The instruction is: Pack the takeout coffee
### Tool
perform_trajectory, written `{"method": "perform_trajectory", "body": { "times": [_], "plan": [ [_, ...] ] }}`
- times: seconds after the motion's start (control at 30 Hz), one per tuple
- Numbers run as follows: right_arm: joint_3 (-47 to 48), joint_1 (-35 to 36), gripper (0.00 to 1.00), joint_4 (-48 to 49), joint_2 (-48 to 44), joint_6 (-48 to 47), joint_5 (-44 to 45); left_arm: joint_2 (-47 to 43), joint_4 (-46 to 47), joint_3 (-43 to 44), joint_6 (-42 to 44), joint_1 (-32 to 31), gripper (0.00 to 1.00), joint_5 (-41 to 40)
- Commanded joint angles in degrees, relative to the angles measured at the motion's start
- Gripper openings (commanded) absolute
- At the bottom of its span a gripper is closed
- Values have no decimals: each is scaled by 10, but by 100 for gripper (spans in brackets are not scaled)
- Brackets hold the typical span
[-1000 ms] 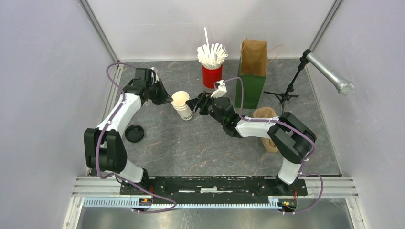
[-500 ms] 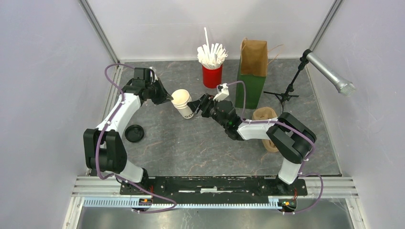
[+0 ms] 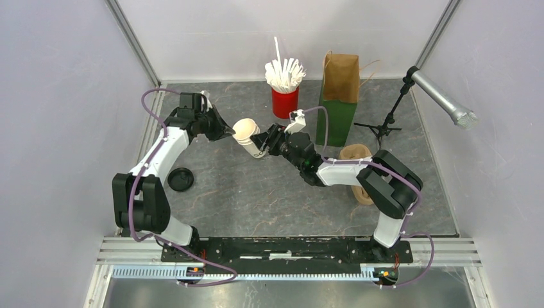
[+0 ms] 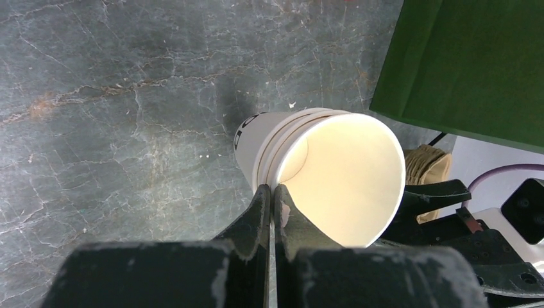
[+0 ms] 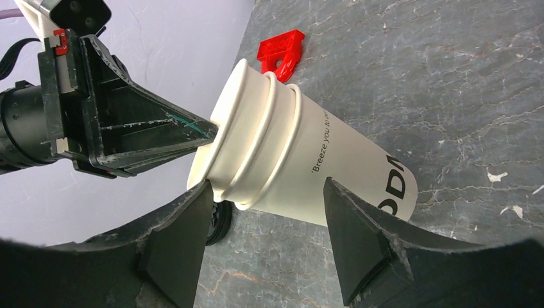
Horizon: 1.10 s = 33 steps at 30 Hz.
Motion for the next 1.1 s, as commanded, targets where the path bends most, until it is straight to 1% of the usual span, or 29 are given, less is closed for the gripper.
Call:
{"method": "perform_trajectory", "body": {
  "times": [0.0,0.33,0.53,0.83,0.9,1.07],
  "plan": [
    [35,1,71,0,12,8,15,-30,28,-3,-22,3,2,26],
    [39,-1,69,-31,28,15,42,-38,30,7,-34,3,2,33],
    [53,-1,68,-57,43,1,45,-34,39,13,-51,2,2,50],
    [70,-1,68,-87,51,-23,55,-23,36,29,-55,3,2,49],
    [73,0,68,-86,50,-30,56,-20,24,39,-48,4,2,41],
    [95,-1,68,-86,51,-51,55,-27,-25,96,-9,5,2,-17]
  ]
}}
